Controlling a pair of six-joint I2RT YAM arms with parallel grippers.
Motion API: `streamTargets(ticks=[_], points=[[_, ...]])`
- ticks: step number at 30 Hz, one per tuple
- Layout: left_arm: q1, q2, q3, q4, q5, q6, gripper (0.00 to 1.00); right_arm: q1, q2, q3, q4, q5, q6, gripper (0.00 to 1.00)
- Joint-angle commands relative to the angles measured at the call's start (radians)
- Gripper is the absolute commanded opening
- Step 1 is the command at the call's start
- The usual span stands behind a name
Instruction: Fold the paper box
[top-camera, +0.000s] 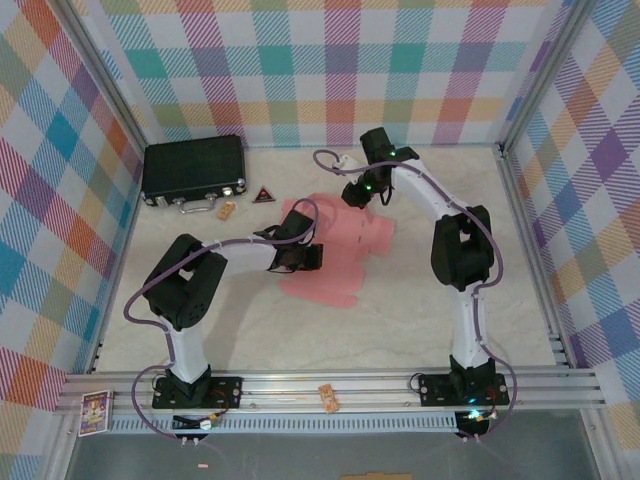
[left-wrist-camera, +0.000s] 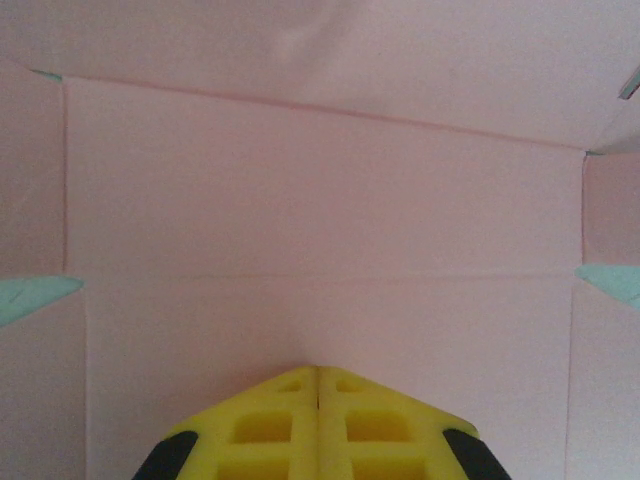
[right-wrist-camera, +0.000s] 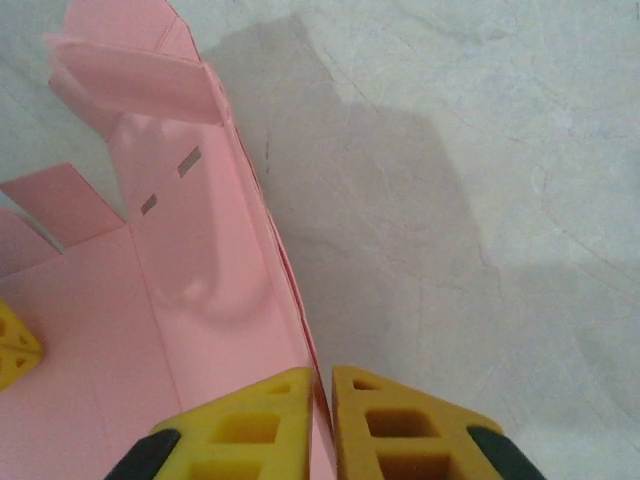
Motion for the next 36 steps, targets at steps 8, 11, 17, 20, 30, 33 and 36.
streamTargets(ticks=[8,11,17,20,30,33,36], points=[[-0.007,0.021,-0.036,-0.057,-0.027,0.014,0.00,0.006,-0.044,-0.048,0.039,-0.029,-0.043,0.00],[-0.007,0.023,-0.034,-0.056,-0.024,0.015,0.00,0.006,-0.048,-0.048,0.023,-0.030,-0.048,0.00],[-0.007,0.021,-0.034,-0.061,-0.043,0.020,0.00,0.006,-0.071,-0.092,0.016,-0.076,-0.034,0.00],[-0.007,0.021,-0.034,-0.064,-0.047,0.023,0.00,0.010,-0.086,-0.137,0.038,-0.066,-0.017,0.00],[-0.006,0.022,-0.028,-0.057,-0.050,0.027,0.00,0.039,-0.215,-0.292,0.130,-0.075,0.028,0.00],[-0.007,0.026,-0.022,-0.068,-0.055,0.039,0.00,0.045,-0.236,-0.316,0.131,-0.076,0.036,0.00],[-0.007,0.022,-0.017,-0.090,-0.079,0.053,0.00,0.050,-0.254,-0.345,0.132,-0.084,0.054,0.00]])
